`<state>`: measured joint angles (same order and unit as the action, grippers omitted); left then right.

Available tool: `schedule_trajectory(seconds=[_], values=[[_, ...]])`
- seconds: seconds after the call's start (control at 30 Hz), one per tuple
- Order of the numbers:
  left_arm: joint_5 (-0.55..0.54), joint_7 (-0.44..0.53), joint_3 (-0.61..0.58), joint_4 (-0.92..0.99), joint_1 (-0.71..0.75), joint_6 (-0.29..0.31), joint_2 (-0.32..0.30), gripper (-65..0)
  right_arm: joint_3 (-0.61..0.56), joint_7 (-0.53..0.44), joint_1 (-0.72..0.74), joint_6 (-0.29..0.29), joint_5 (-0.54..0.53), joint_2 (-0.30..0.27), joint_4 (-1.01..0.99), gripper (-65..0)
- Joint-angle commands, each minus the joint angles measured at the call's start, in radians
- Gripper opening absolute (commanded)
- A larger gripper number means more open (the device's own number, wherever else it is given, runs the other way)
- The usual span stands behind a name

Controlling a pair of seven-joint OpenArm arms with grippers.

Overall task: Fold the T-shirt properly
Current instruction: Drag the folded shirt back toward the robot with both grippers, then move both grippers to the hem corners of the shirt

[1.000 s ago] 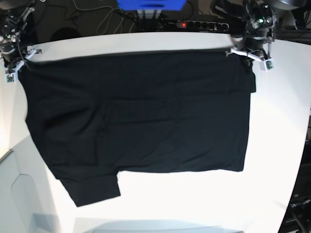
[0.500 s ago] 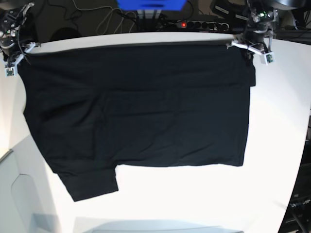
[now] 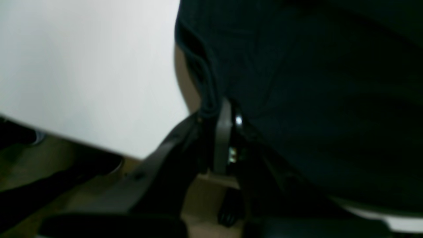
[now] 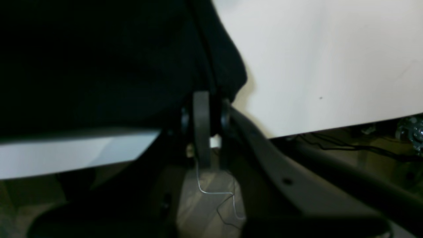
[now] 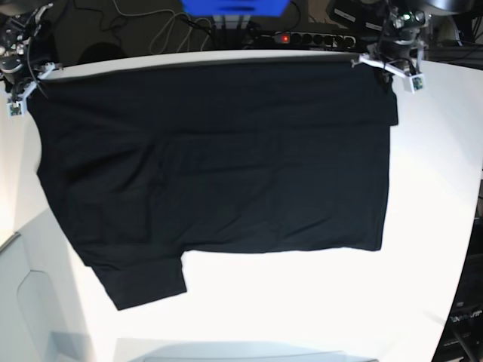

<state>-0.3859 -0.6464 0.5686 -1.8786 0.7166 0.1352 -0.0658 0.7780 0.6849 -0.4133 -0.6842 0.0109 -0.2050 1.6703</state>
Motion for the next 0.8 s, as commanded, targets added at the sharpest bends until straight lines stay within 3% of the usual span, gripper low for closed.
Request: schedule_trajectory(seconds=[0.0, 0.07, 0.2, 0.27, 0.4, 0.57, 0.77], values=[[0.002, 0.018, 0.008, -0.016, 0.007, -0.001, -0.007, -62.5, 0.01, -0.011, -0.003, -0.014, -0.004, -0.02, 0.017, -59.1], [0.002, 0.018, 0.008, -0.017, 0.007, -0.003, -0.007, -56.6, 0.01, -0.011, -0.003, -0.014, -0.004, -0.02, 0.018, -52.9], [0.002, 0.018, 0.008, -0.046, 0.007, -0.003, -0.007, -38.1, 0.011, -0.011, 0.003, -0.014, -0.004, -0.02, 0.035, -42.3], [0.003, 0.018, 0.008, -0.063, 0.007, -0.003, -0.007, -33.9, 0.013, -0.008, 0.004, -0.014, -0.004, -0.017, 0.067, -39.2], [0.003, 0.018, 0.018, -0.082, 0.008, -0.003, -0.007, -33.8, 0.024, -0.003, 0.004, -0.014, -0.006, -0.011, 0.127, -35.6], [0.002, 0.02, 0.1, -0.083, -0.004, -0.003, 0.005, -33.4, 0.093, -0.011, 0.06, -0.014, -0.006, 0.034, 0.175, -35.2], [0.0, 0.02, 0.202, -0.083, -0.081, -0.003, 0.019, -33.4, 0.093, -0.003, 0.167, -0.014, -0.006, 0.035, 0.193, -35.2]])
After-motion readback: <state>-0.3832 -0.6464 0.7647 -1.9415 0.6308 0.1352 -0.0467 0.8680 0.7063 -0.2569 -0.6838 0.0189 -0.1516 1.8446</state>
